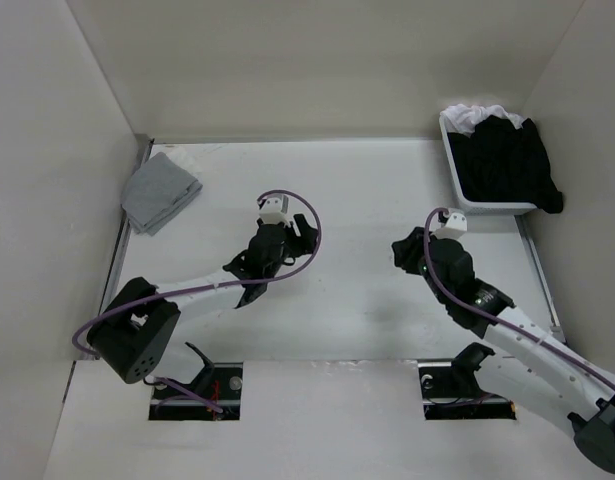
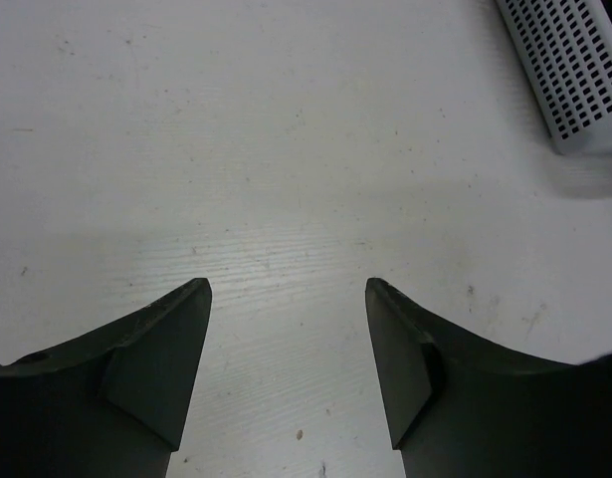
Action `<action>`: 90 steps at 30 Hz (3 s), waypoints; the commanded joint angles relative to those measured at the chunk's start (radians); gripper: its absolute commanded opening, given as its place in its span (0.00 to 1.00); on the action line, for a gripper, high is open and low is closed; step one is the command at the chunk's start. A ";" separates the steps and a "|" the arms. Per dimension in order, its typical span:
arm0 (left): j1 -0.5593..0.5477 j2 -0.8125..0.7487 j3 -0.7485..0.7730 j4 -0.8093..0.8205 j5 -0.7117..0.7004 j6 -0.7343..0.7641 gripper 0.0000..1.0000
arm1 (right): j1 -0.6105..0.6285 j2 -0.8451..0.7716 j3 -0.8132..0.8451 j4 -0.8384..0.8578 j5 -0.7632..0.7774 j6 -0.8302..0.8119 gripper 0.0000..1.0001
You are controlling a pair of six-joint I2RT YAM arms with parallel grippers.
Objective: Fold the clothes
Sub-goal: Grab the tank top from the pile, then move the tank top to the center of the board
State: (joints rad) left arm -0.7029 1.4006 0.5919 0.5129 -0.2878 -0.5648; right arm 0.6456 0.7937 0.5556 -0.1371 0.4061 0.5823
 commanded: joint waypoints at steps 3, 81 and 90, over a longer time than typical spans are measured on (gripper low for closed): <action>-0.013 -0.012 -0.001 0.059 -0.011 0.019 0.63 | -0.054 0.030 0.032 -0.018 0.013 0.008 0.33; -0.010 -0.129 -0.092 0.180 -0.080 0.052 0.47 | -0.555 0.328 0.803 0.252 -0.392 -0.074 0.00; 0.116 -0.402 -0.139 0.035 -0.166 -0.035 0.47 | -0.238 0.243 0.715 0.270 -0.417 -0.096 0.04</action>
State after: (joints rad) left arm -0.6189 1.0698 0.4789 0.5854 -0.4110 -0.5484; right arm 0.3798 0.9798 1.3415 0.1104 0.0002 0.4862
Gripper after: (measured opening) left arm 0.469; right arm 0.036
